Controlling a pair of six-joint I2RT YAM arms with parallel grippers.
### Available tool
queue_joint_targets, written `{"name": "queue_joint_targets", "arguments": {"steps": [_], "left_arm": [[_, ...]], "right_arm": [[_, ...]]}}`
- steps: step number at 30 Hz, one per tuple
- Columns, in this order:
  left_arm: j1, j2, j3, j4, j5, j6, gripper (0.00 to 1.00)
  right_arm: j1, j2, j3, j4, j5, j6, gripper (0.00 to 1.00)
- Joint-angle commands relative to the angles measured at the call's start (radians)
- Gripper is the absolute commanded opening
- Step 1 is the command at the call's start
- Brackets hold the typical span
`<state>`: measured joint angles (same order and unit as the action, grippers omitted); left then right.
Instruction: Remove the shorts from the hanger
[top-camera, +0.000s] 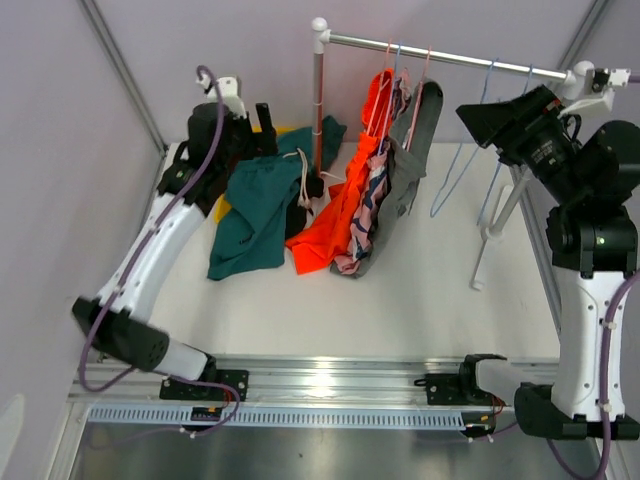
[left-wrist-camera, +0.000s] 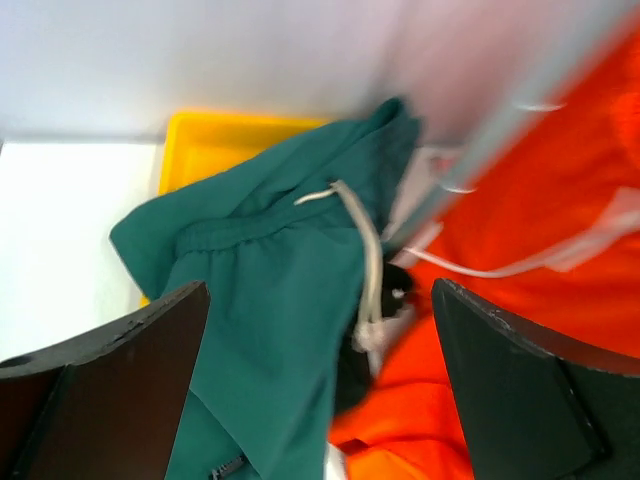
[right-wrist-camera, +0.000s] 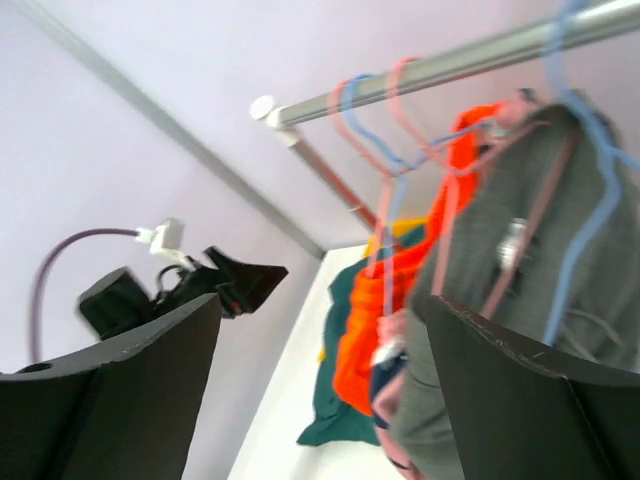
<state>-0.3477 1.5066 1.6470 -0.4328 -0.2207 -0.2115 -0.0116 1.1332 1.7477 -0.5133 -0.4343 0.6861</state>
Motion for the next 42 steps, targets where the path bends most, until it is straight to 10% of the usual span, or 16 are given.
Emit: {"name": "queue_joint_targets", "arguments": {"steps": [1,16,30,37,42], "left_arm": [[-0.049,-0.182,-0.152,0.080,0.043,-0.034,0.99],[-0.066,-0.672,-0.529,-0.072,0.049,-0.011,0.99],[-0.066,-0.703,-0.636,-0.027,0.067,-0.016,0.99],[-0.066,-0.704,-0.654,-0.017,0.072,-0.017,0.99],[-0.068,-0.703,-0.639,0.006,0.154,-0.003,0.99]], "right_arm": [[0.085,0.117,0.027,0.079,0.026,0.013,0.88],[0.145,0.384,0.099,0.090,0.158,-0.043,0.61],[0.205,0.468,0.067,0.130,0.177,-0.019,0.50],[0.203,0.468,0.079,0.111,0.193,-0.025,0.02],[0.202,0.447,0.098,0.093,0.207,-0.028,0.00]]}}
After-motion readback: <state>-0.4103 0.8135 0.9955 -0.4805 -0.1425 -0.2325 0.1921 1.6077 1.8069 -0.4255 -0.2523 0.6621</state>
